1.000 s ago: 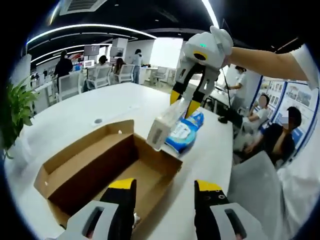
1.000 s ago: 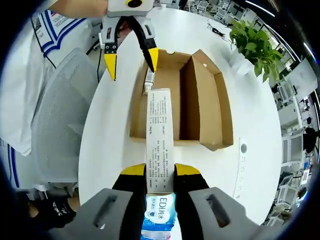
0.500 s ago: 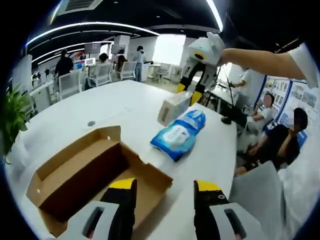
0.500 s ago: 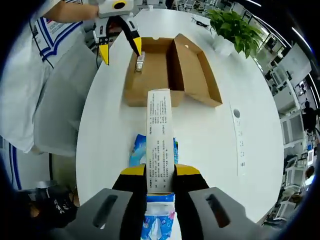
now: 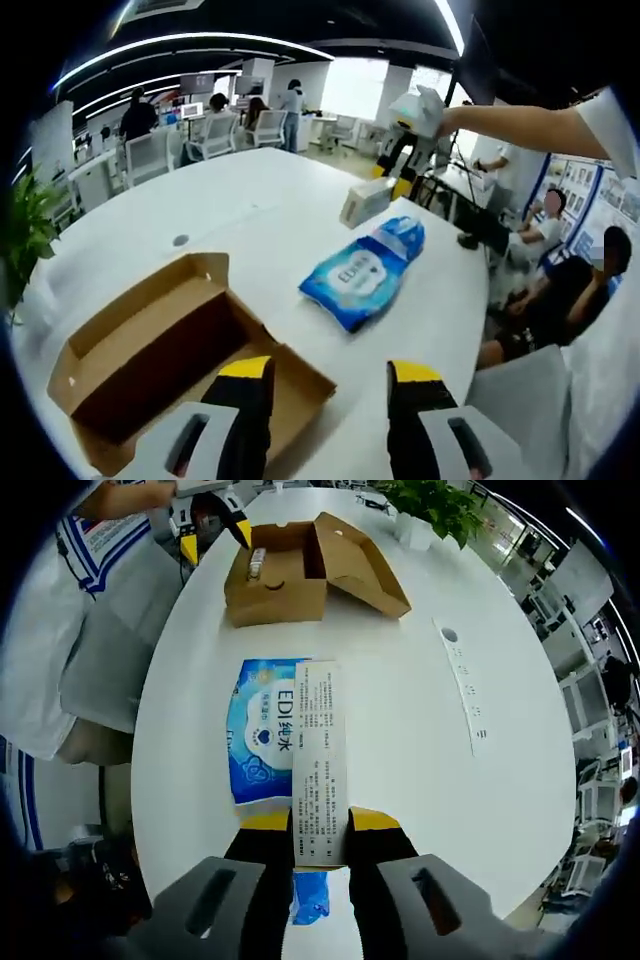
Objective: Operate the shoe box by opening the lid, removing the specified soft item, and placing it in the target area until the item is outside and the box remains undamaged.
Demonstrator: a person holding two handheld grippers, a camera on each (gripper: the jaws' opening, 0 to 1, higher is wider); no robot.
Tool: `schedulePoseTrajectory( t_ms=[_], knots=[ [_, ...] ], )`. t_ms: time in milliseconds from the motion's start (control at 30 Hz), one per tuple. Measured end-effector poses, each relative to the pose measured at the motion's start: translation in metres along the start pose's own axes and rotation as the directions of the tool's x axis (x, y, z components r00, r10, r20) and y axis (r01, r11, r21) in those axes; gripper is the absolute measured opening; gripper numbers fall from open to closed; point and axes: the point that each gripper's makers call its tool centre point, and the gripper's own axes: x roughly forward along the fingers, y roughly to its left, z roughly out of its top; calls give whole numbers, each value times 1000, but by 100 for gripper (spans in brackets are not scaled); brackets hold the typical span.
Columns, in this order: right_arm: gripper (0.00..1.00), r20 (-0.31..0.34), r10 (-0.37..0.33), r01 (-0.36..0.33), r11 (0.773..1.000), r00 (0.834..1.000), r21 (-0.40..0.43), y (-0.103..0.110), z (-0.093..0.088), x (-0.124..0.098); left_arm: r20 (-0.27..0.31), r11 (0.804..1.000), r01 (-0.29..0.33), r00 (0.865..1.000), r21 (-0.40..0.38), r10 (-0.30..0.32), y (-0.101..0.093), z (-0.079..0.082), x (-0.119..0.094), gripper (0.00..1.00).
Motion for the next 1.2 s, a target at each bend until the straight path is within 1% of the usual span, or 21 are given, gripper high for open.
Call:
schedulePoseTrajectory(
  t_ms=[67, 100, 133, 267, 300, 400, 433, 500, 533, 567, 733, 867, 933, 1000, 1033, 1100, 1133, 1200],
  knots=[
    [17, 2, 4, -4, 1000, 1000, 13, -4, -9, 2, -6, 1000, -8, 1000, -4, 8, -3, 2, 2, 45],
    [17, 3, 4, -4, 1000, 1000, 17, -10, -17, 3, -8, 1000, -13, 1000, -6, 12, -3, 3, 2, 45],
    [17, 2, 4, -4, 1000, 1000, 18, -12, -22, 4, -9, 1000, -16, 1000, -9, 16, 1, 3, 2, 45],
    [17, -10, 12, -12, 1000, 1000, 24, -17, -42, 7, -22, 999, -32, 999, -17, 32, 3, 2, 4, 45],
    [17, -15, 13, -12, 1000, 1000, 25, -19, -50, 8, -26, 999, -33, 999, -17, 33, 4, 2, 5, 45],
    [17, -18, 15, -15, 999, 1000, 40, -19, -61, 10, -36, 999, -36, 999, -21, 35, -1, 1, 7, 45],
    [17, -24, 11, -10, 999, 1000, 50, -25, -75, 11, -40, 999, -36, 999, -21, 36, -2, 0, 8, 45],
    [17, -33, 7, -6, 999, 999, 53, -30, -88, 14, -48, 999, -38, 998, -24, 37, 4, -2, 9, 45],
    [17, -35, 6, -4, 998, 999, 64, -32, -94, 15, -52, 999, -38, 998, -25, 37, 4, -3, 10, 45],
    [17, -35, 7, -4, 997, 999, 75, -30, -93, 16, -58, 999, -38, 998, -27, 37, 4, -3, 11, 45],
    [17, -46, 17, -14, 996, 999, 83, -21, -105, 21, -58, 999, -45, 997, -30, 43, -2, 1, 14, 45],
    [17, -38, 22, -19, 996, 999, 86, -27, -124, 27, -65, 999, -38, 997, -27, 36, -7, 2, 17, 45],
    [17, -31, 21, -18, 996, 999, 88, -28, -129, 30, -67, 999, -34, 997, -27, 32, -11, 3, 18, 45],
    [17, -27, 23, -20, 995, 999, 94, -32, -137, 33, -63, 999, -31, 998, -27, 30, -15, 5, 18, 45],
    [17, -25, 23, -20, 995, 999, 94, -29, -133, 33, -56, 999, -29, 998, -23, 27, -19, 8, 18, 45],
    [17, -25, 26, -24, 995, 999, 96, -28, -135, 36, -41, 1000, -22, 999, -21, 21, -31, 15, 20, 45],
    [17, -26, 26, -24, 995, 999, 96, -29, -136, 36, -23, 999, -14, 1000, -35, 14, -38, 20, 21, 45],
    [17, -27, 28, -26, 995, 999, 101, -28, -138, 37, 6, 998, -5, 1000, -56, 5, -42, 27, 20, 45]
  ],
)
